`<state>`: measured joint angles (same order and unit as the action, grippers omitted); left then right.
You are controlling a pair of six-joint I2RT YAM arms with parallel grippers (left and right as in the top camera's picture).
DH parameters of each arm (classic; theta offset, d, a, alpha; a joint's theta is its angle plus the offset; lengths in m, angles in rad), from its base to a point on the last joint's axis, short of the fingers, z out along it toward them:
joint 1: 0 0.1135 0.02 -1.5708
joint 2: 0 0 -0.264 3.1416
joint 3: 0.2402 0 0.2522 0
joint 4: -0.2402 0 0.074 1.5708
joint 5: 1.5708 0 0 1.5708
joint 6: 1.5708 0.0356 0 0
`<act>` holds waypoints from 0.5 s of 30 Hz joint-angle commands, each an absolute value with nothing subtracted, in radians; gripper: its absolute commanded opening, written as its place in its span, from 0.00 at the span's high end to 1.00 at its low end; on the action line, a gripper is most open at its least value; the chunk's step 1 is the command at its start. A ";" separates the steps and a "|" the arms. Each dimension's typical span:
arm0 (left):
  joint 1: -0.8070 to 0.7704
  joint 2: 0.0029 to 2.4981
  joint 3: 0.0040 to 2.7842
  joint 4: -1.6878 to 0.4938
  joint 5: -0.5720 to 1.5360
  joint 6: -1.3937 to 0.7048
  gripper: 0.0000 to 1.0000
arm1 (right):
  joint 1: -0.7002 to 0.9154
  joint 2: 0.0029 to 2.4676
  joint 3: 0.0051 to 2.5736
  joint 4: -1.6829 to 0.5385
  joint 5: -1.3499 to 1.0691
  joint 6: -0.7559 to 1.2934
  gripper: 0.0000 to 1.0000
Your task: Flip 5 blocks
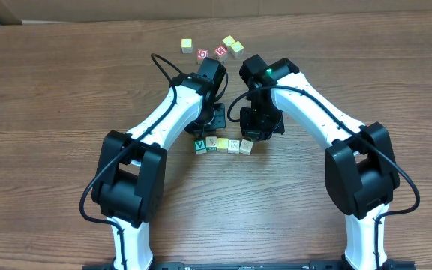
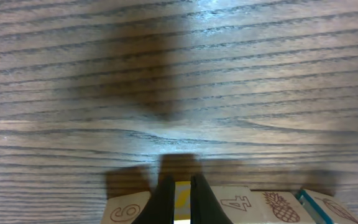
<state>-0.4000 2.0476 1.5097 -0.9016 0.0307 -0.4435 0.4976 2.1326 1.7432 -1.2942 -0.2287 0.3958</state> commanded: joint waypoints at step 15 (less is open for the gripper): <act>-0.406 2.053 1.460 -0.875 0.072 -0.453 0.96 | 0.496 2.103 1.766 -1.288 -0.226 0.393 0.95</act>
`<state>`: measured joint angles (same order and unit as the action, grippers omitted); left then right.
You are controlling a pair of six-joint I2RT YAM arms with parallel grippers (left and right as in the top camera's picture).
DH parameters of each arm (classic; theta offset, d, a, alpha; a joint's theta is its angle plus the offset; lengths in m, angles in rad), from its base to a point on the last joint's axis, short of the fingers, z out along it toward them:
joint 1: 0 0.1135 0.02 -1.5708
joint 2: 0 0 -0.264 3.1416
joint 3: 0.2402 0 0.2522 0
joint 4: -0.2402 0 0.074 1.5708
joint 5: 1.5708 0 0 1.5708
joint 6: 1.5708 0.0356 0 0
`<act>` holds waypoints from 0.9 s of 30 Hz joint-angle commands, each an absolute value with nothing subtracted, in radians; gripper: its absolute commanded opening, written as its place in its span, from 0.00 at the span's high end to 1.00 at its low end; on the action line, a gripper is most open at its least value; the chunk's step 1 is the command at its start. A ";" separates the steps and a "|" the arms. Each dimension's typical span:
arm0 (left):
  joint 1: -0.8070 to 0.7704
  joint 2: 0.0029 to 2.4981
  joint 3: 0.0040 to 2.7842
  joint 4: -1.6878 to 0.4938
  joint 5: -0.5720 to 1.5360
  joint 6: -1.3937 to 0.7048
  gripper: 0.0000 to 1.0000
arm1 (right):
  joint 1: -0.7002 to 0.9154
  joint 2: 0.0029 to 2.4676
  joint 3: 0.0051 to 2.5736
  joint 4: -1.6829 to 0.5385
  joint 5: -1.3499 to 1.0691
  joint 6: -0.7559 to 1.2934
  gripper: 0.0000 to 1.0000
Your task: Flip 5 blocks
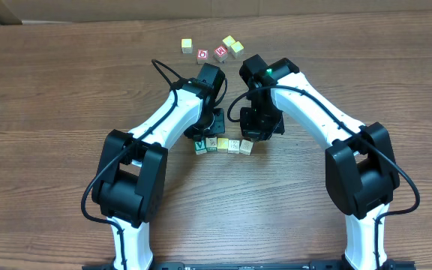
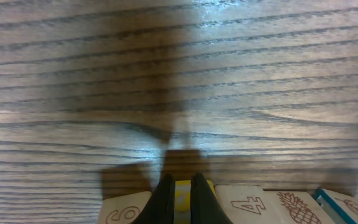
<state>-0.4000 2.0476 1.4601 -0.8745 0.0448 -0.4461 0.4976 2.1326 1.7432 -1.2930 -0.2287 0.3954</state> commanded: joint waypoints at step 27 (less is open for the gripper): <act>-0.332 2.014 1.765 -1.119 0.014 -0.489 0.96 | 0.530 2.103 1.716 -1.328 -0.249 0.421 0.96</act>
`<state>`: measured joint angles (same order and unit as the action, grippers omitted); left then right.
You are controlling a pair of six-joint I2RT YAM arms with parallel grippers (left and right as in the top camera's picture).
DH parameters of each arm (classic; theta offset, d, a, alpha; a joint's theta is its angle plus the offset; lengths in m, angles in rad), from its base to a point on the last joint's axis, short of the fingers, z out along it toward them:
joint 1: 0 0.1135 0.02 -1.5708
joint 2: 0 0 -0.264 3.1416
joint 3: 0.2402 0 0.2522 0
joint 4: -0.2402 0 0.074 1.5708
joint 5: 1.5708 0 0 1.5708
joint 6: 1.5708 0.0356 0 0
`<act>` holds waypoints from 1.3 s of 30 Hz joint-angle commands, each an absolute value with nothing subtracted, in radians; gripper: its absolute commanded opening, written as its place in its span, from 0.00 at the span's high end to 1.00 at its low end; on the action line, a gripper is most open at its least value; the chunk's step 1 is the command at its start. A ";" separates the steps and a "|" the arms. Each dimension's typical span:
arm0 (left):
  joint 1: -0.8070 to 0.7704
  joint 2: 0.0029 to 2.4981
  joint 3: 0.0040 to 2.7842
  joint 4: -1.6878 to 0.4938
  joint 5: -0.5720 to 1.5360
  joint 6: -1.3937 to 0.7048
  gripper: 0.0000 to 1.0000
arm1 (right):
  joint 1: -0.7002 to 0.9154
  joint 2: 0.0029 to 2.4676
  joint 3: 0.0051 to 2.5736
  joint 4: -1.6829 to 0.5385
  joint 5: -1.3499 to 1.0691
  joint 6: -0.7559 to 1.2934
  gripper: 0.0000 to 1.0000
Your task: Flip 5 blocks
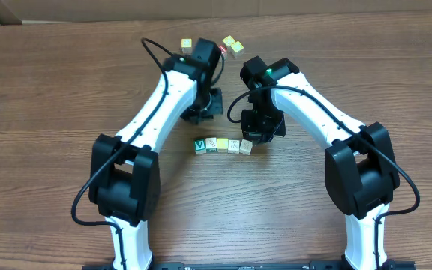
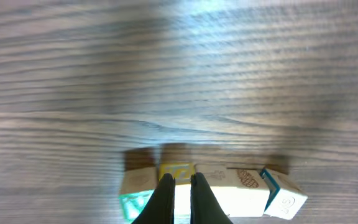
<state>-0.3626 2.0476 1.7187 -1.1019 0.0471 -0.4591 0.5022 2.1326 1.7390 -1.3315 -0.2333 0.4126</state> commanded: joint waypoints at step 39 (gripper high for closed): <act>-0.104 1.979 1.741 -1.205 0.015 -0.448 0.96 | 0.721 2.103 1.559 -1.028 -0.079 0.498 0.96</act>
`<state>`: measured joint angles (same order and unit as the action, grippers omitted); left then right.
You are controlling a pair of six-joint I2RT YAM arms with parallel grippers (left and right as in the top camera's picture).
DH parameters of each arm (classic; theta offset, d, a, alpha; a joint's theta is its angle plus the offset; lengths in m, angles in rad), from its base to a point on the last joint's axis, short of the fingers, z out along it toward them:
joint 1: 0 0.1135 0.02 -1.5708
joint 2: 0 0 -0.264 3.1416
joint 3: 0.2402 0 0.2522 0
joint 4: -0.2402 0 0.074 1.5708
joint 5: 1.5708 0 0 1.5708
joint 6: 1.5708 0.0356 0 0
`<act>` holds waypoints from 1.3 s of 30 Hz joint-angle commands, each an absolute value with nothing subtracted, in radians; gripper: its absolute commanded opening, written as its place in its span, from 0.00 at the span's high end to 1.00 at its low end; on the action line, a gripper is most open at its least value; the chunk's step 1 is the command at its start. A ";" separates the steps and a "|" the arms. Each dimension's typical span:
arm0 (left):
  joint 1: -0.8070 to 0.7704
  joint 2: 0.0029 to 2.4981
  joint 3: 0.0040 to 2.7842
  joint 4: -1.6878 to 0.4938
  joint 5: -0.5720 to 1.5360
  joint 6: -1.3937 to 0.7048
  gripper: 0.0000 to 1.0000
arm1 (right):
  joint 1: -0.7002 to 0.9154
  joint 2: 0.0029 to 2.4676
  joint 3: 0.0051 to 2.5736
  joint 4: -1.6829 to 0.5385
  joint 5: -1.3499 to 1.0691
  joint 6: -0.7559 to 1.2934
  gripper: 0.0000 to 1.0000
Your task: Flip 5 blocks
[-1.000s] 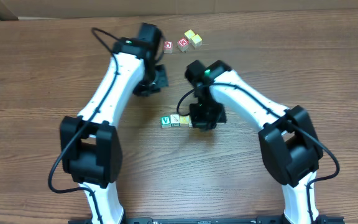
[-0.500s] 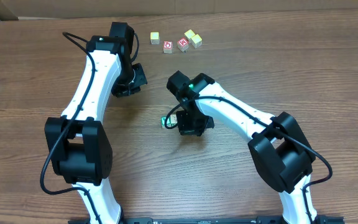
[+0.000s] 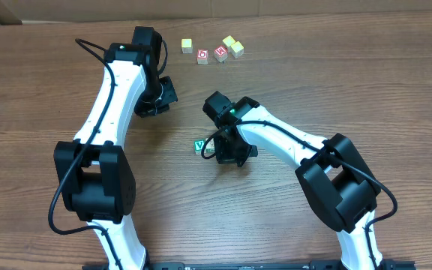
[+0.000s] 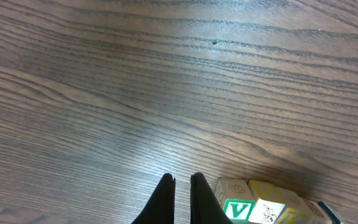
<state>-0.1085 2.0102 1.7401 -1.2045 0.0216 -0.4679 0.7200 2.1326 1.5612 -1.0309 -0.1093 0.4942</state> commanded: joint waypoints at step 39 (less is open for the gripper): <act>-0.105 1.979 1.736 -1.205 0.015 -0.440 0.96 | 0.622 2.018 1.643 -1.236 -0.086 0.501 0.96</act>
<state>-0.1085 2.0102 1.7401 -1.2045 0.0216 -0.4641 0.6701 2.0640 1.6157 -1.2221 -0.0818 0.4732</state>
